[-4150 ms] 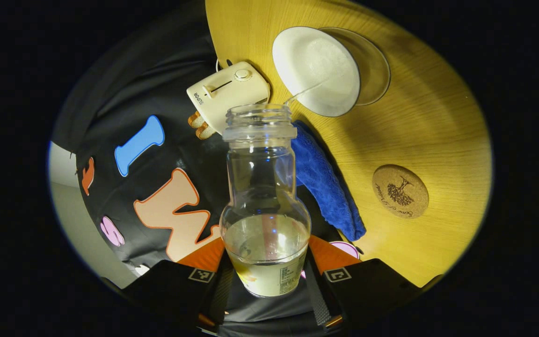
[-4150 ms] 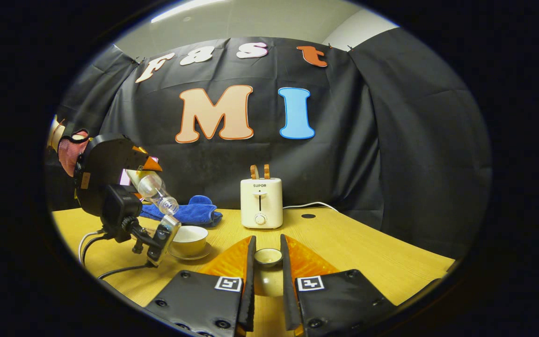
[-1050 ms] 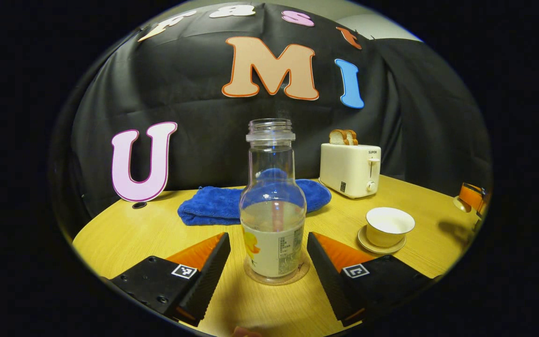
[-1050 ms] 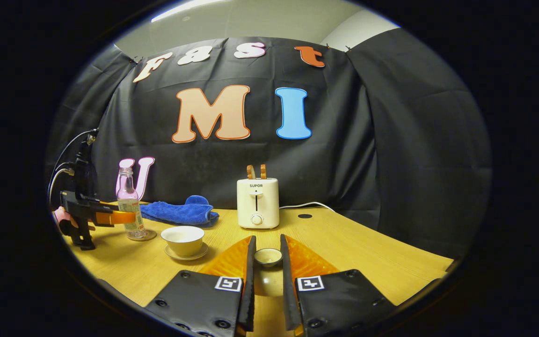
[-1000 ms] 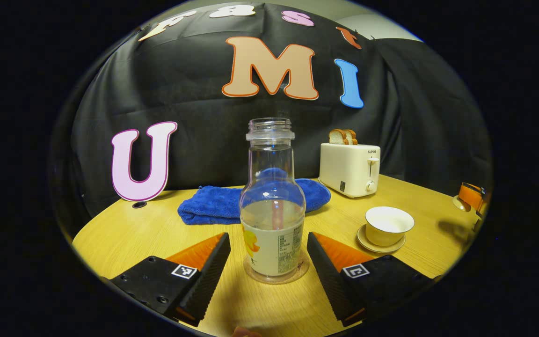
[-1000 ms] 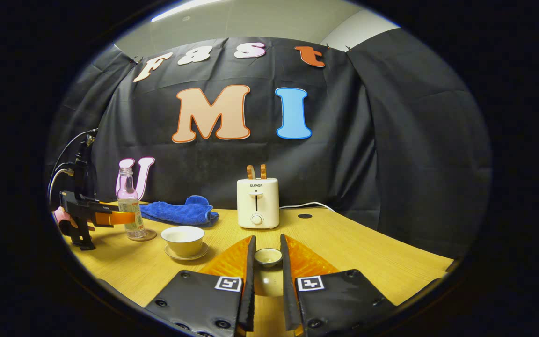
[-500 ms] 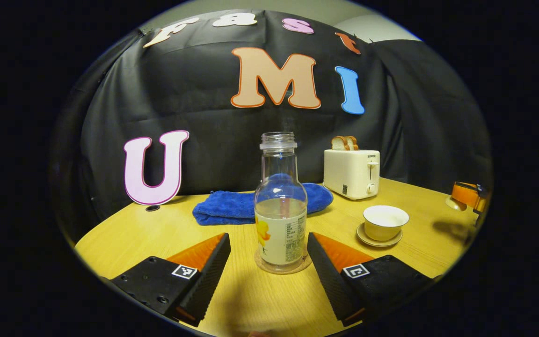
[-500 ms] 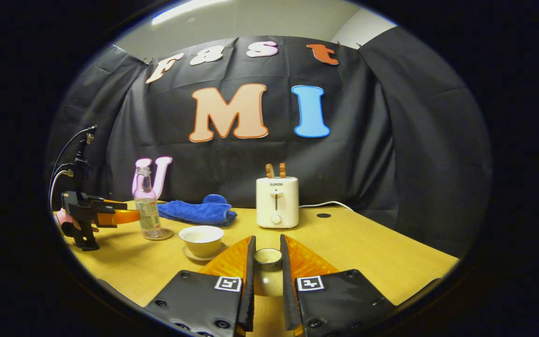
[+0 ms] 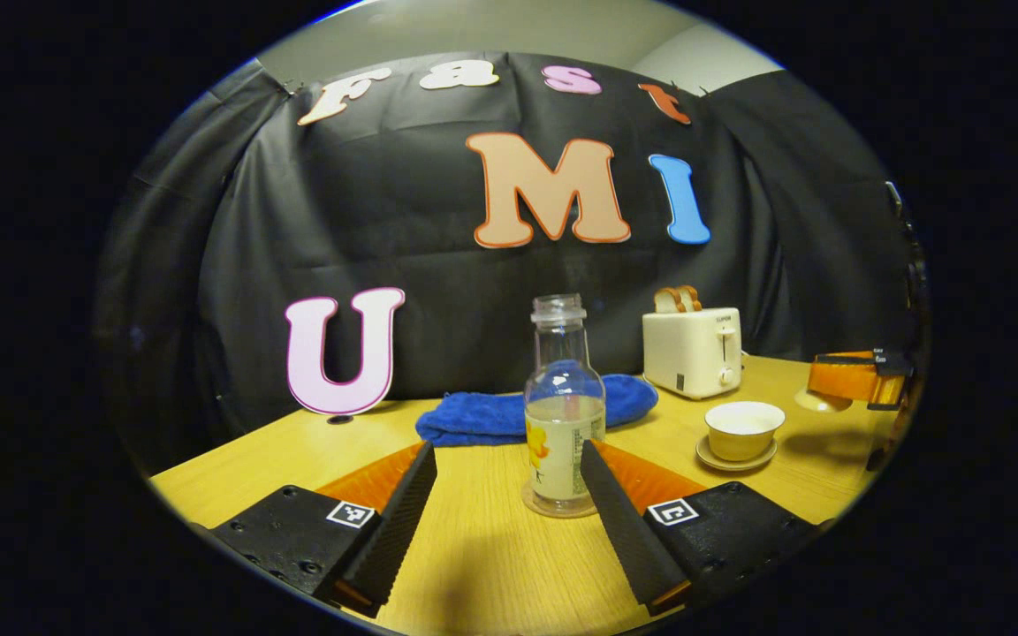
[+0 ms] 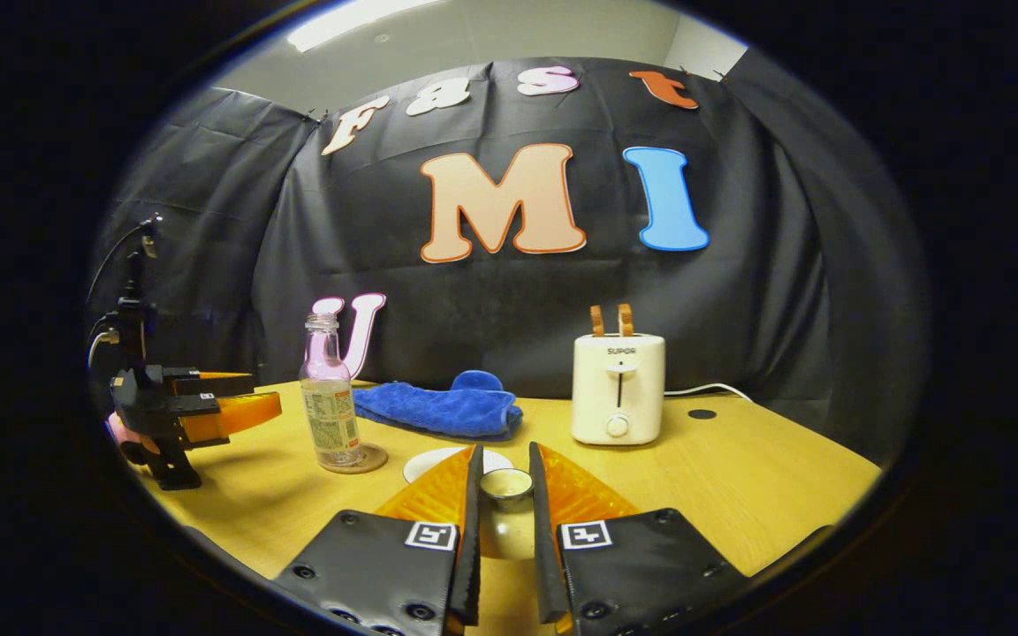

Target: Open the teacup lid with one hand, grasp the water bottle and pour water into the teacup with the other hand; after pouring, place the water bottle on the coaster and then close the teacup lid.

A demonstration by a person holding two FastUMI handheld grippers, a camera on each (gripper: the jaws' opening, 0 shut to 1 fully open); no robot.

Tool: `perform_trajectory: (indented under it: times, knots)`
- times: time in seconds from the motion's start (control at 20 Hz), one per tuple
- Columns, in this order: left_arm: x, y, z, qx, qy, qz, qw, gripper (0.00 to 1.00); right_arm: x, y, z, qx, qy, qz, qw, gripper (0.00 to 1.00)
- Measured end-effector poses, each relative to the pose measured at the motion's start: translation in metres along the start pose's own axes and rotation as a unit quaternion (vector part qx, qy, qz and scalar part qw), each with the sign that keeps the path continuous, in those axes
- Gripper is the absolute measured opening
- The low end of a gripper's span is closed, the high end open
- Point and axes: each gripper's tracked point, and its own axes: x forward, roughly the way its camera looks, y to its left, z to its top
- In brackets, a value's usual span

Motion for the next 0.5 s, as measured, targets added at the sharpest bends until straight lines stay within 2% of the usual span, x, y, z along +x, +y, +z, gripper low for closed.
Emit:
perform_trajectory:
  times: [0.25,0.5]
  knots:
    - [-0.007,0.011,0.0,-0.033,-0.005,0.016,0.999,0.95,0.034,0.02,-0.002,0.0,0.007,0.026,1.0,0.29]
    - [-0.016,0.018,-0.001,-0.031,-0.004,0.031,0.999,0.96,0.059,0.031,-0.013,-0.002,0.033,0.039,0.999,0.29]
